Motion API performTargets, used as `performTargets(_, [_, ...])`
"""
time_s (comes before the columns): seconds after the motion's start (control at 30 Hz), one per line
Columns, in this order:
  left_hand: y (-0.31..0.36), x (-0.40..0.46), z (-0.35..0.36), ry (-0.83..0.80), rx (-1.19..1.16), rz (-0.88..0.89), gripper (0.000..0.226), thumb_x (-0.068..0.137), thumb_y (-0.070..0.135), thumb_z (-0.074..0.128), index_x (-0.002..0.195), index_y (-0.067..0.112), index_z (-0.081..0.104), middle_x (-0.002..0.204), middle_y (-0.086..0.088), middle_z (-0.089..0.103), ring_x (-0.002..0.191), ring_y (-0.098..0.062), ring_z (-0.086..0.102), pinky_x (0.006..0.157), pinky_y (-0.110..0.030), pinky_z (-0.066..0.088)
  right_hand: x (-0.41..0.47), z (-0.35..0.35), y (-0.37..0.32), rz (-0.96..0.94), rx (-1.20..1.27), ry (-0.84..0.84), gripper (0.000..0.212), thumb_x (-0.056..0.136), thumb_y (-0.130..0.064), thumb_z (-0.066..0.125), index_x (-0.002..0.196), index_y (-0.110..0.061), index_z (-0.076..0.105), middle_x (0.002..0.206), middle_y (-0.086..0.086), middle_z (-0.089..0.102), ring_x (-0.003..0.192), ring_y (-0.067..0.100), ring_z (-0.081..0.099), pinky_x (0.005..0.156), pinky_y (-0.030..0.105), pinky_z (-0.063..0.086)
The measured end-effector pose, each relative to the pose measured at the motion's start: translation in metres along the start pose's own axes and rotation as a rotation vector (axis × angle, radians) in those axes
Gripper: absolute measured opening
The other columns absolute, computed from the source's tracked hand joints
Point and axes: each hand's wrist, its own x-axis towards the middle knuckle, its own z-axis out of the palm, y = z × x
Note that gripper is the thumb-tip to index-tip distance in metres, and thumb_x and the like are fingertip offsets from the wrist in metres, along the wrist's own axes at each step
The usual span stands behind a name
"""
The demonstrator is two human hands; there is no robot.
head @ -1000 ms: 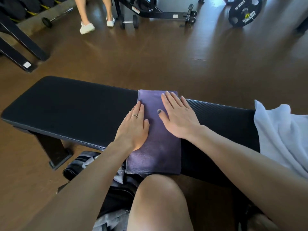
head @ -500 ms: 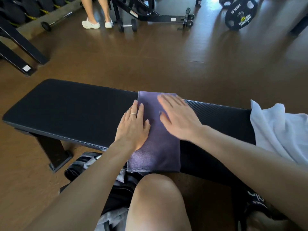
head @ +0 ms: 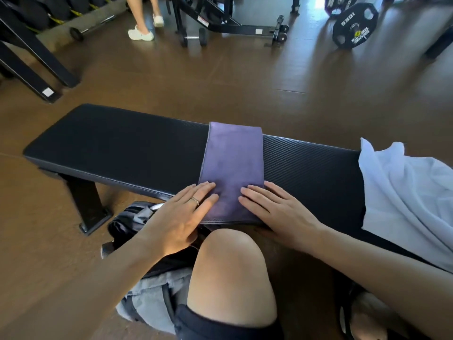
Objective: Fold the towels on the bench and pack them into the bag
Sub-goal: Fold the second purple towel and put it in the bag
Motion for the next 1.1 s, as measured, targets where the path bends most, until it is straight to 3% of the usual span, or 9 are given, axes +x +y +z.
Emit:
performTargets(0.2, [0.006,0.004,0.002,0.114,-0.061,-0.027,0.069,0.064,0.017,0.083,0.121,0.006,0.048,0.142,-0.023,0.056,0.130,-0.032,0.058,0.111,-0.045,0.044,0.007,-0.003,-0.008,0.068,0.124,0.174,0.050,0.081,-0.028,0.080,0.127,-0.015,0.067,0.135,0.006,0.064,0.127,0.022,0.060,0.113,0.042,0.042])
performTargets(0.33, [0.001,0.005,0.000,0.218,-0.126,0.002,0.032,0.082,0.022,0.059,0.110,0.006,0.064,0.133,-0.016,0.061,0.118,-0.031,0.064,0.105,-0.039,0.049,0.008,-0.008,-0.001,0.162,0.321,0.205,0.039,0.090,-0.027,0.071,0.128,-0.020,0.068,0.135,-0.003,0.065,0.129,0.011,0.057,0.118,0.035,0.033])
performTargets(0.4, [-0.004,0.004,-0.007,0.247,-0.345,-0.061,0.032,0.089,0.024,0.045,0.108,0.008,0.064,0.123,-0.007,0.062,0.101,-0.026,0.067,0.089,-0.037,0.054,0.011,-0.015,0.001,0.229,0.451,0.190,0.033,0.093,-0.027,0.068,0.126,-0.022,0.068,0.130,-0.006,0.068,0.124,0.008,0.059,0.117,0.033,0.032])
performTargets(0.47, [-0.010,0.007,-0.016,0.242,-0.524,-0.138,0.024,0.093,0.025,0.043,0.105,0.014,0.061,0.106,0.003,0.059,0.086,-0.018,0.063,0.076,-0.036,0.051,0.017,-0.026,0.002,0.273,0.576,0.163,0.018,0.096,-0.028,0.064,0.110,-0.021,0.072,0.106,-0.008,0.074,0.099,0.007,0.066,0.102,0.029,0.043])
performTargets(0.5, [-0.014,0.010,-0.021,0.234,-0.603,-0.173,0.014,0.097,0.022,0.046,0.100,0.018,0.059,0.094,0.006,0.057,0.077,-0.013,0.058,0.071,-0.033,0.048,0.021,-0.032,0.003,0.314,0.644,0.158,0.012,0.098,-0.029,0.062,0.097,-0.019,0.070,0.088,-0.008,0.071,0.081,0.005,0.064,0.085,0.025,0.047])
performTargets(0.6, [-0.023,0.022,-0.035,0.179,-0.806,-0.305,0.018,0.104,0.018,0.049,0.088,0.027,0.051,0.064,0.007,0.044,0.056,-0.009,0.040,0.056,-0.024,0.036,0.033,-0.045,0.008,0.546,0.824,0.107,0.033,0.100,-0.037,0.057,0.071,-0.021,0.056,0.058,-0.007,0.053,0.052,0.006,0.046,0.052,0.022,0.032])
performTargets(0.83, [-0.031,0.050,-0.036,0.155,-0.836,-0.563,0.024,0.105,0.031,0.045,0.085,0.018,0.050,0.066,-0.001,0.049,0.055,-0.014,0.038,0.050,-0.027,0.032,0.058,-0.038,0.016,0.899,0.859,0.101,0.045,0.103,-0.042,0.043,0.065,-0.020,0.050,0.062,-0.005,0.053,0.062,0.015,0.050,0.057,0.032,0.032])
performTargets(0.97, [-0.024,0.064,-0.026,0.226,-0.820,-0.700,0.029,0.104,0.031,0.045,0.077,0.022,0.044,0.067,-0.001,0.051,0.058,-0.018,0.043,0.049,-0.026,0.033,0.067,-0.022,0.007,0.966,0.746,0.180,0.035,0.102,-0.042,0.043,0.086,-0.019,0.063,0.082,-0.003,0.066,0.079,0.018,0.062,0.073,0.037,0.049])
performTargets(1.1, [-0.020,0.071,-0.019,0.264,-0.780,-0.765,0.025,0.104,0.038,0.046,0.093,0.017,0.053,0.074,-0.004,0.059,0.068,-0.024,0.057,0.061,-0.038,0.047,0.058,-0.010,0.004,0.904,0.634,0.316,0.029,0.101,-0.035,0.051,0.079,-0.016,0.047,0.074,-0.003,0.057,0.067,0.019,0.055,0.062,0.036,0.042])
